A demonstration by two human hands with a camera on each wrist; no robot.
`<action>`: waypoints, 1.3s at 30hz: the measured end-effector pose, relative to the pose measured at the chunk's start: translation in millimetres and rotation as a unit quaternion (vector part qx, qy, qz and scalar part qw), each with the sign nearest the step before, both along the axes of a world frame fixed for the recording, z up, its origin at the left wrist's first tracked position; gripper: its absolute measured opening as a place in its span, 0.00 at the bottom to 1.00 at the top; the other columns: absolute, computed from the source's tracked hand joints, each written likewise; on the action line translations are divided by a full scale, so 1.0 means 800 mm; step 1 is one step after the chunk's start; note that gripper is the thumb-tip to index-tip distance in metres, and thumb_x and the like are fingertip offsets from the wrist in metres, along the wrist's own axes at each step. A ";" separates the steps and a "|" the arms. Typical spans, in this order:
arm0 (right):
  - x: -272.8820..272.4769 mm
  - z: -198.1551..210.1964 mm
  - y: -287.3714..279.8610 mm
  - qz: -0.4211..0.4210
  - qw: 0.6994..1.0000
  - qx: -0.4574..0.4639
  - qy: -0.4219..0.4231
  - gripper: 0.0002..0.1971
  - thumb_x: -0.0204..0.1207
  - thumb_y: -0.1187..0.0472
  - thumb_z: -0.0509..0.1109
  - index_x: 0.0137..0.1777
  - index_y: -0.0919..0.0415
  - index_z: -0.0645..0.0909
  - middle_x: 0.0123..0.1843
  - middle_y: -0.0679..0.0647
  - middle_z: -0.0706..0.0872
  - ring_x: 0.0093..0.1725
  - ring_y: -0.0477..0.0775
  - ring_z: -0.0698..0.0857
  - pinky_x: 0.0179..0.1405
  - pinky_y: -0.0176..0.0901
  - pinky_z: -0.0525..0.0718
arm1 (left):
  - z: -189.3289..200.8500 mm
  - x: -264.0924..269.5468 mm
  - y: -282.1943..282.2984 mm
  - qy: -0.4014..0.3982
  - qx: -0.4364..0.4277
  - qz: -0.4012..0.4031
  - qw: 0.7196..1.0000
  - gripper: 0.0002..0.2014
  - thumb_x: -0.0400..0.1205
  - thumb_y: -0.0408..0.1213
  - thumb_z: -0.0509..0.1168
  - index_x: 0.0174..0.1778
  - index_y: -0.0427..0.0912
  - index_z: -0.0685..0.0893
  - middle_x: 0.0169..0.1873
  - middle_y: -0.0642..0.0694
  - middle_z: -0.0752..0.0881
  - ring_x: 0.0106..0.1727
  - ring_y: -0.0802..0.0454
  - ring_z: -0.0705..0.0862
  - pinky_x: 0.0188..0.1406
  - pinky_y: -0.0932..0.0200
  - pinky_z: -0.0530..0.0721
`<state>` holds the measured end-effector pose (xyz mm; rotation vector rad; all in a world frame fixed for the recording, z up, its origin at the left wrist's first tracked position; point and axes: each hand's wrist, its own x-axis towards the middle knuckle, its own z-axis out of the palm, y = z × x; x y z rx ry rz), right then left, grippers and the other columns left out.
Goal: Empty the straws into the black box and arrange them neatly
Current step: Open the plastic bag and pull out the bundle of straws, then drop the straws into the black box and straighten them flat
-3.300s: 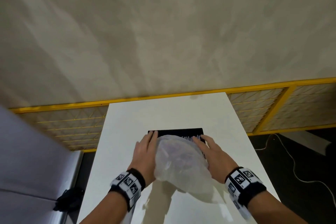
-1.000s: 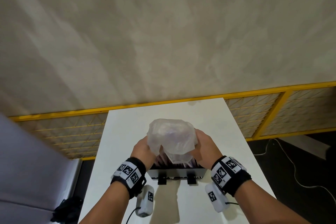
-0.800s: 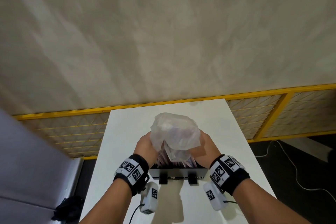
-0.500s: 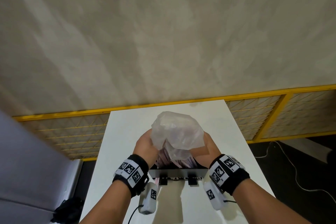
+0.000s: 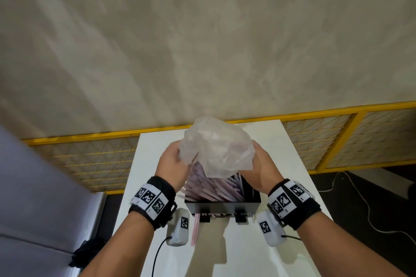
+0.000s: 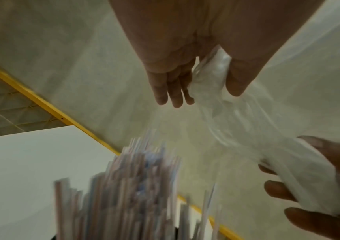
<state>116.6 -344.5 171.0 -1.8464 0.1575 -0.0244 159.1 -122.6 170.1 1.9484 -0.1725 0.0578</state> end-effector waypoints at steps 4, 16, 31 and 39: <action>-0.001 0.013 0.000 0.008 0.999 -0.020 -0.047 0.20 0.77 0.59 0.79 0.68 0.60 0.81 0.64 0.57 0.86 0.62 0.51 0.86 0.59 0.39 0.86 | 0.011 0.000 0.003 -0.022 -0.053 -0.002 0.998 0.15 0.84 0.42 0.73 0.50 0.75 0.87 0.59 0.56 0.90 0.61 0.59 0.87 0.57 0.65 0.83; -0.082 -0.026 0.019 0.029 0.974 -0.154 -0.164 0.33 0.76 0.32 0.71 0.80 0.33 0.65 0.70 0.31 0.69 0.63 0.42 0.80 0.53 0.39 0.86 | -0.031 -0.063 0.006 0.065 -0.076 0.067 0.993 0.11 0.83 0.31 0.69 0.56 0.50 0.88 0.47 0.54 0.93 0.51 0.54 0.91 0.48 0.57 0.88; -0.086 -0.049 0.036 0.083 0.995 0.010 -0.052 0.14 0.79 0.68 0.64 0.59 0.55 0.83 0.51 0.54 0.91 0.52 0.59 0.89 0.55 0.63 0.88 | -0.041 -0.146 -0.003 0.183 -0.209 -0.131 0.952 0.21 0.72 0.33 0.73 0.60 0.35 0.81 0.49 0.42 0.90 0.47 0.52 0.88 0.45 0.60 0.85; -0.086 -0.062 0.042 0.105 0.994 -0.004 0.015 0.20 0.78 0.75 0.58 0.48 0.56 0.90 0.45 0.56 0.93 0.46 0.64 0.90 0.45 0.62 0.89 | -0.080 -0.161 0.037 -0.140 0.211 -0.153 0.955 0.44 0.82 0.50 0.72 0.90 0.54 0.55 0.87 0.53 0.60 0.86 0.56 0.64 0.76 0.66 0.73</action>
